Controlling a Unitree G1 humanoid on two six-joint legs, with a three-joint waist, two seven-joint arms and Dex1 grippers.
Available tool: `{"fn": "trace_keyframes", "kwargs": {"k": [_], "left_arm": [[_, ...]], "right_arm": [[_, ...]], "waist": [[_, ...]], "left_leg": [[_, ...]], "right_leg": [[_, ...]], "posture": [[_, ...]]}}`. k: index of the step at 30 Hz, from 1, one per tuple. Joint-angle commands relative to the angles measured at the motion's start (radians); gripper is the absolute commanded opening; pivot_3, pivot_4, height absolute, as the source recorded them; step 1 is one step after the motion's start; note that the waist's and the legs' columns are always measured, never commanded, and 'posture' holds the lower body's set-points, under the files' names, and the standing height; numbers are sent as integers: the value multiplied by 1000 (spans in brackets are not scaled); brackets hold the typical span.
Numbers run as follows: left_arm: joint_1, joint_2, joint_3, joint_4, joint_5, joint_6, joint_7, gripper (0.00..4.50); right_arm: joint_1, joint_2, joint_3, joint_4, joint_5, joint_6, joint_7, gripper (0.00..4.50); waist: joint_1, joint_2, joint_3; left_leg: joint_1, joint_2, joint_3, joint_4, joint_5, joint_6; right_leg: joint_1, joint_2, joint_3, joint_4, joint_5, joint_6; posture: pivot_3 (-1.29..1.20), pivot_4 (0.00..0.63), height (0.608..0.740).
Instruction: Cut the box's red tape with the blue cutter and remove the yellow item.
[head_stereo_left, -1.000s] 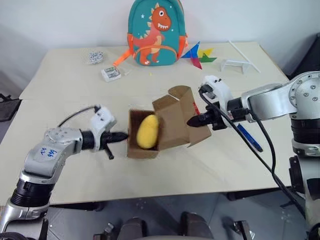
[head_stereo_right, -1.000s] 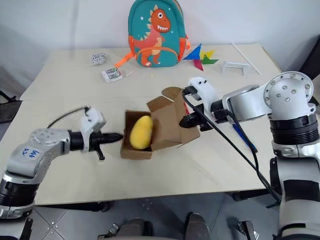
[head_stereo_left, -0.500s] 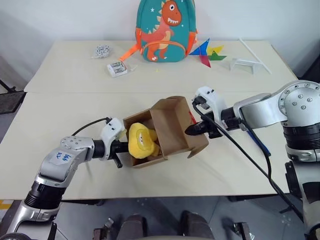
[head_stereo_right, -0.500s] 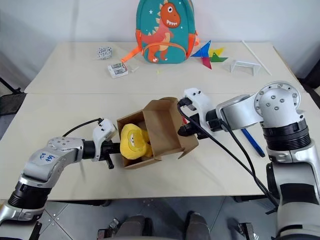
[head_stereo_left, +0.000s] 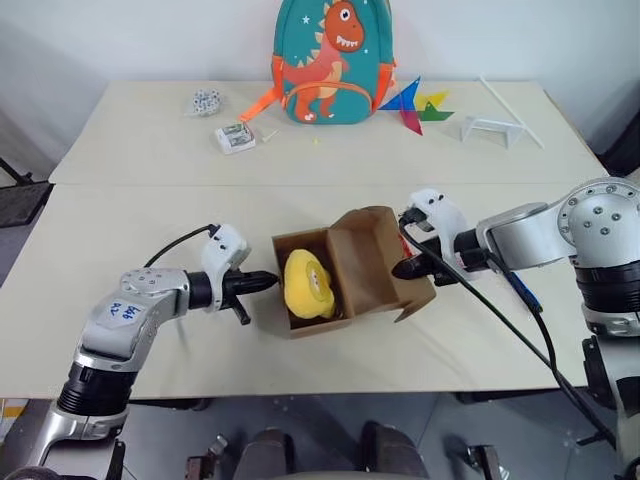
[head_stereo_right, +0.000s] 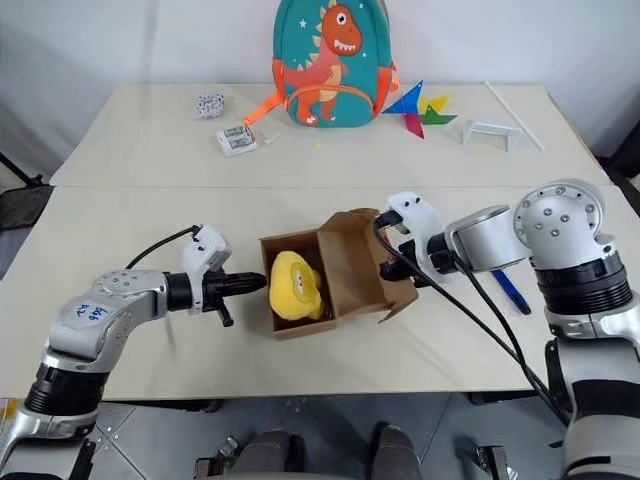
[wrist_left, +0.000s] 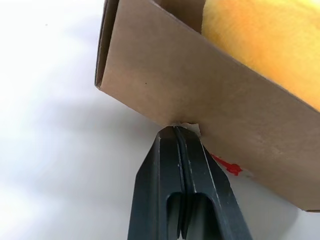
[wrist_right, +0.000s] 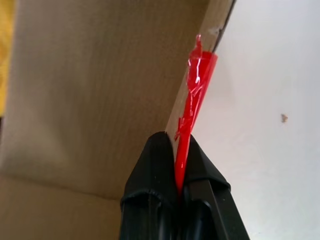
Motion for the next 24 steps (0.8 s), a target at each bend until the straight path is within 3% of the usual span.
{"fn": "trace_keyframes", "kwargs": {"k": [1, 3, 6, 17, 24], "left_arm": [[-10, -19, 16, -36, -21, -30, 6, 0], [-20, -50, 26, -19, -32, -41, 17, 0], [-27, -68, 25, 1, -28, -54, 15, 0], [-41, -42, 0, 46, 2, -107, -13, 0], [-35, -30, 8, 51, 4, -118, -15, 0]], "right_arm": [[8, 11, -53, -9, 11, 5, -27, 19], [14, 26, -83, -2, 13, 5, -49, 19], [24, 43, -123, 5, 23, 4, -78, 686], [50, 7, -196, 11, 56, 5, -63, 4410], [81, -51, -279, -75, -61, -75, 132, 4464]], "waist": [[-1, 0, 0], [-1, 0, 0], [-1, 0, 0], [-1, 0, 0], [0, 0, 0]], "left_leg": [[0, 0, 0, 0, 0, 0], [0, 0, 0, 0, 0, 0], [0, 0, 0, 1, 0, 0], [0, 0, 0, 1, 0, 0], [0, 0, 0, 1, 0, 0]], "right_leg": [[0, 0, 0, 0, 0, 0], [0, 0, 0, 0, 0, 0], [0, 0, 0, 0, 0, 0], [0, 0, 0, 0, 0, 0], [0, 0, 0, 0, 0, 0]], "posture": [[0, 150, 740], [0, 150, 740], [0, 150, 740], [0, 150, 740], [0, 150, 740]]}}
